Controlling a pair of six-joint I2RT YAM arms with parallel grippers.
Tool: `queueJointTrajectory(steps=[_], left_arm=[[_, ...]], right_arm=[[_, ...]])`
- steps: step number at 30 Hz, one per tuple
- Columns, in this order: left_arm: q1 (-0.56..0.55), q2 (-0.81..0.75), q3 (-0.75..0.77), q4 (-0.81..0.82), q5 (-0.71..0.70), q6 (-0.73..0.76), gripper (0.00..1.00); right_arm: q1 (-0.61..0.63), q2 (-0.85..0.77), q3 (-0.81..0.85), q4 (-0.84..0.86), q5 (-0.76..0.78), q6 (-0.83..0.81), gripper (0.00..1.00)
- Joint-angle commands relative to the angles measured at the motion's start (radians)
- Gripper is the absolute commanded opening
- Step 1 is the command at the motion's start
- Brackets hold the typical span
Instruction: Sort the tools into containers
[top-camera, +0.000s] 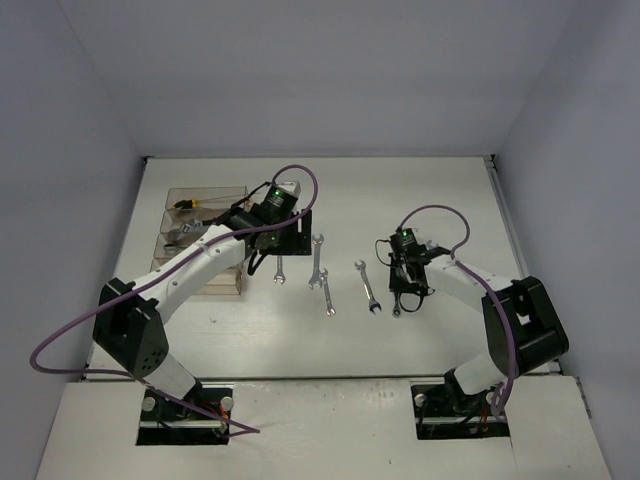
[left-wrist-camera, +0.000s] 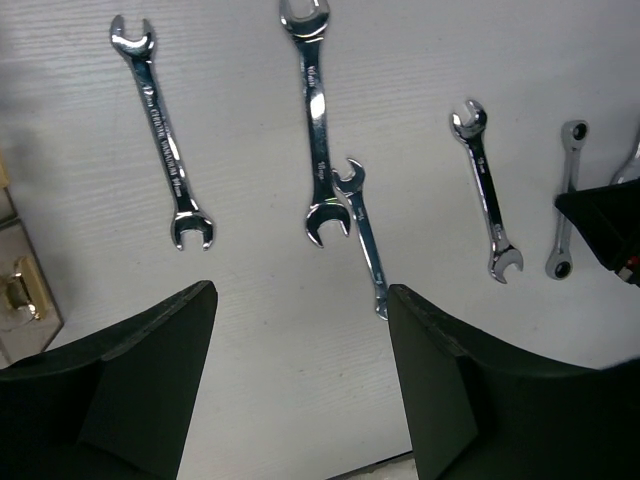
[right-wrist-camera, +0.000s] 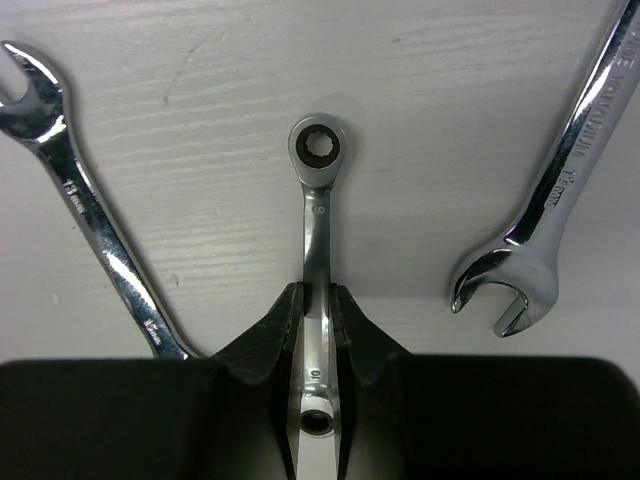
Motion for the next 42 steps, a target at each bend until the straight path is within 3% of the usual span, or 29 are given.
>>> queueJointTrajectory(steps=[1,6,13,28,30,33,37,39,41,42], left_arm=[[0.000,-0.066,-0.003,0.182,0.169,-0.012,0.66],[0.003,-0.078,-0.077,0.409,0.319,-0.104,0.66],[0.003,-0.043,-0.075,0.529,0.361,-0.158,0.66],[0.004,0.040,-0.054,0.542,0.327,-0.228,0.66],[0.004,0.043,-0.058,0.579,0.331,-0.247,0.62],[0.005,0.048,-0.060,0.615,0.332,-0.269,0.46],[0.006,0.048,-0.086,0.712,0.350,-0.312,0.07],[0.009,0.047,-0.095,0.716,0.349,-0.333,0.00],[0.015,0.040,-0.108,0.722,0.344,-0.340,0.00],[0.021,0.034,-0.116,0.724,0.338,-0.343,0.00]], right_arm=[[0.030,-0.083,0.121,0.000,-0.023,-0.109,0.00],[0.092,-0.133,0.202,0.013,-0.115,-0.213,0.00],[0.154,-0.141,0.292,0.048,-0.309,-0.258,0.00],[0.182,-0.128,0.350,0.105,-0.416,-0.247,0.00],[0.181,-0.129,0.350,0.112,-0.419,-0.244,0.00],[0.182,-0.126,0.350,0.118,-0.426,-0.243,0.00],[0.182,-0.126,0.353,0.125,-0.442,-0.241,0.00],[0.182,-0.126,0.355,0.127,-0.440,-0.246,0.00],[0.181,-0.125,0.357,0.127,-0.436,-0.249,0.01],[0.182,-0.123,0.360,0.127,-0.435,-0.250,0.08]])
